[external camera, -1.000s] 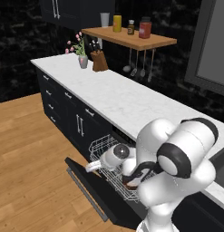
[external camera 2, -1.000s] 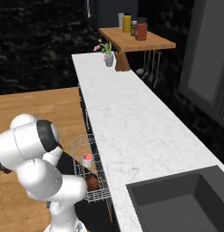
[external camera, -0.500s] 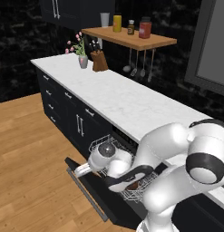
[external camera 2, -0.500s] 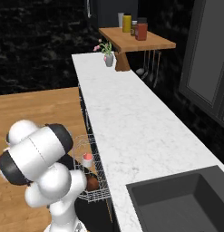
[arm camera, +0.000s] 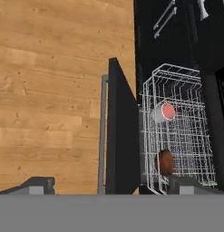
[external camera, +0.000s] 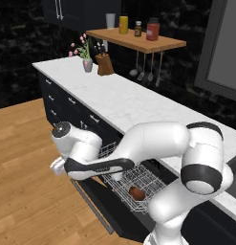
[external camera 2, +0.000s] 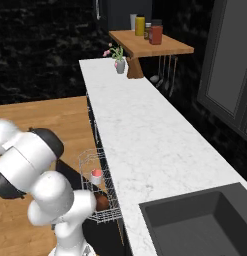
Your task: Pick up the cup and bowl from the counter, place them in the dishwasher, and close the dishwasher door.
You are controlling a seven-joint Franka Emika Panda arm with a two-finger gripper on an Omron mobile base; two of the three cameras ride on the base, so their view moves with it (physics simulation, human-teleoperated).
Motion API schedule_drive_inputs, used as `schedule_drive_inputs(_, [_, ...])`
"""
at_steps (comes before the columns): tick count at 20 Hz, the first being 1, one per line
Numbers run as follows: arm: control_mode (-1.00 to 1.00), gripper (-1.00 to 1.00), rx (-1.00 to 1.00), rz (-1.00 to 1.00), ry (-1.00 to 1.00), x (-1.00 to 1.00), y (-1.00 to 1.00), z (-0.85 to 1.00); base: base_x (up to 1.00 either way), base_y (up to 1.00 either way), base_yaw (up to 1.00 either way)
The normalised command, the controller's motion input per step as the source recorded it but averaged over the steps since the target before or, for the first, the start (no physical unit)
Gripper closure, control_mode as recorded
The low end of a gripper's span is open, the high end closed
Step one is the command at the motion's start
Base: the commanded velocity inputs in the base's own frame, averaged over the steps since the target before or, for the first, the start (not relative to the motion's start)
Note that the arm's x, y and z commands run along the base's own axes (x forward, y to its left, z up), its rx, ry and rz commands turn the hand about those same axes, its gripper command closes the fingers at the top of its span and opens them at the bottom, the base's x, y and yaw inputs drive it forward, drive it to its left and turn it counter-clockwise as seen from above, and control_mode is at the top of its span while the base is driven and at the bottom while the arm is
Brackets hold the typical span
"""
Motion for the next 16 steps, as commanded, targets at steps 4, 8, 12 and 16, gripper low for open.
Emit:
schedule_drive_inputs(4, [-1.00, -1.00, -0.64, 0.00, -0.02, -0.23, 0.89, -0.16, 0.00, 0.00, 0.00])
schedule_drive_inputs(8, [-1.00, -1.00, -0.60, -0.01, -0.18, -0.32, 0.71, -0.81, 0.00, 0.00, 0.00])
schedule_drive_inputs(12, [-1.00, -1.00, -0.48, -0.01, -0.24, -0.16, 0.46, -0.92, 0.00, 0.00, 0.00])
schedule_drive_inputs(16, [-1.00, -1.00, -0.33, -0.01, -0.29, 0.00, 0.26, -0.93, 0.00, 0.00, 0.00])
